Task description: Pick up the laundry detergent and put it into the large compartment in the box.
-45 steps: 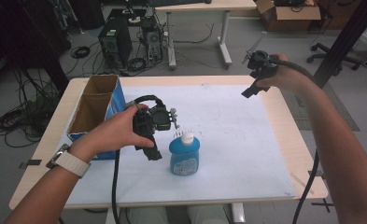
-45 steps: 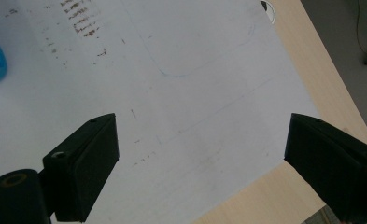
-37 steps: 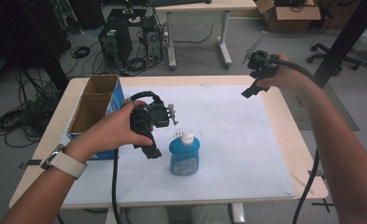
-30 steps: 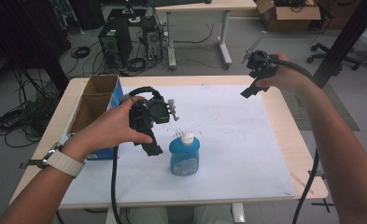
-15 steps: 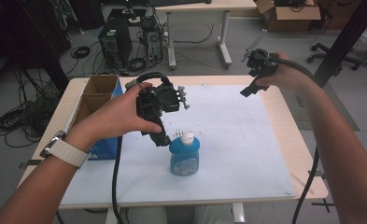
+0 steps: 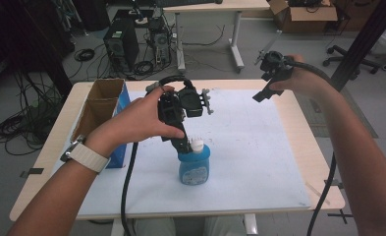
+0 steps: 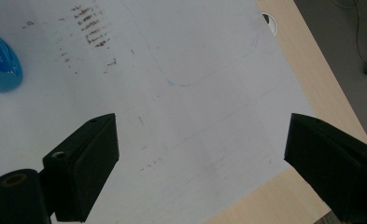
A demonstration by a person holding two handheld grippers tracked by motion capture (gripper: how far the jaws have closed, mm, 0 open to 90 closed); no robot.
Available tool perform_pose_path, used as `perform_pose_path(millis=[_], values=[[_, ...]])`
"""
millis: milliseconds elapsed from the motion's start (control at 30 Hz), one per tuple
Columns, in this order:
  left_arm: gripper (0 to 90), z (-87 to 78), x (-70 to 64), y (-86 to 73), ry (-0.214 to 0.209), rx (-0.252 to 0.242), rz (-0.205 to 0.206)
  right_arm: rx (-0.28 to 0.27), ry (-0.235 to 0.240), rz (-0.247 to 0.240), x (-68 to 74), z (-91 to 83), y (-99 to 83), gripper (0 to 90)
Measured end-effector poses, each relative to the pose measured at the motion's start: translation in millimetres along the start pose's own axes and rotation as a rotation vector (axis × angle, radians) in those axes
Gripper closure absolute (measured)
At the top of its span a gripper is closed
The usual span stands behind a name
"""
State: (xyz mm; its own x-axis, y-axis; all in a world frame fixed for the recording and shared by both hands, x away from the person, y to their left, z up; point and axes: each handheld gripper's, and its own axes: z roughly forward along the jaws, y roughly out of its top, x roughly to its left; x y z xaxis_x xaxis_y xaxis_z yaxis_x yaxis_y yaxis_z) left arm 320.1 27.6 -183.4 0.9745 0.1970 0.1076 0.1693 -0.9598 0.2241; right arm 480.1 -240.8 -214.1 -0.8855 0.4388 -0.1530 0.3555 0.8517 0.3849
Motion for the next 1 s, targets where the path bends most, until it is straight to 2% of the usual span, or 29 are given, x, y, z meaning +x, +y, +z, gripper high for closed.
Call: perform_pose_path(millis=[167,233,400,533,700,767,833,1000], values=[[4.7,6.8,-1.1,5.6,0.004,0.009,0.019,0.003,-0.001,-0.001,-0.1,1.0,0.2,9.9],[4.8,10.0,-2.7,7.8,-0.007,0.014,0.018,0.002,0.000,-0.001,0.1,1.0,0.5,9.9],[4.8,17.1,-6.6,12.2,-0.016,0.022,0.044,0.005,0.000,-0.002,0.6,1.1,0.5,9.9],[5.1,23.8,-9.4,14.2,-0.006,0.031,0.059,0.004,0.000,-0.004,1.4,1.2,1.3,9.9],[5.1,31.0,-8.5,14.6,0.005,0.046,0.052,0.005,-0.003,-0.004,1.3,1.1,1.9,9.9],[4.9,34.9,-8.2,14.1,0.003,0.038,0.036,0.004,-0.003,-0.005,0.9,1.3,1.8,9.9],[5.0,39.3,-7.8,14.2,0.010,0.039,0.038,0.004,-0.003,-0.003,0.4,1.3,1.8,9.9],[5.1,54.6,-8.7,15.4,-0.004,0.056,0.042,0.006,-0.004,-0.004,0.1,1.8,2.3,9.9]])
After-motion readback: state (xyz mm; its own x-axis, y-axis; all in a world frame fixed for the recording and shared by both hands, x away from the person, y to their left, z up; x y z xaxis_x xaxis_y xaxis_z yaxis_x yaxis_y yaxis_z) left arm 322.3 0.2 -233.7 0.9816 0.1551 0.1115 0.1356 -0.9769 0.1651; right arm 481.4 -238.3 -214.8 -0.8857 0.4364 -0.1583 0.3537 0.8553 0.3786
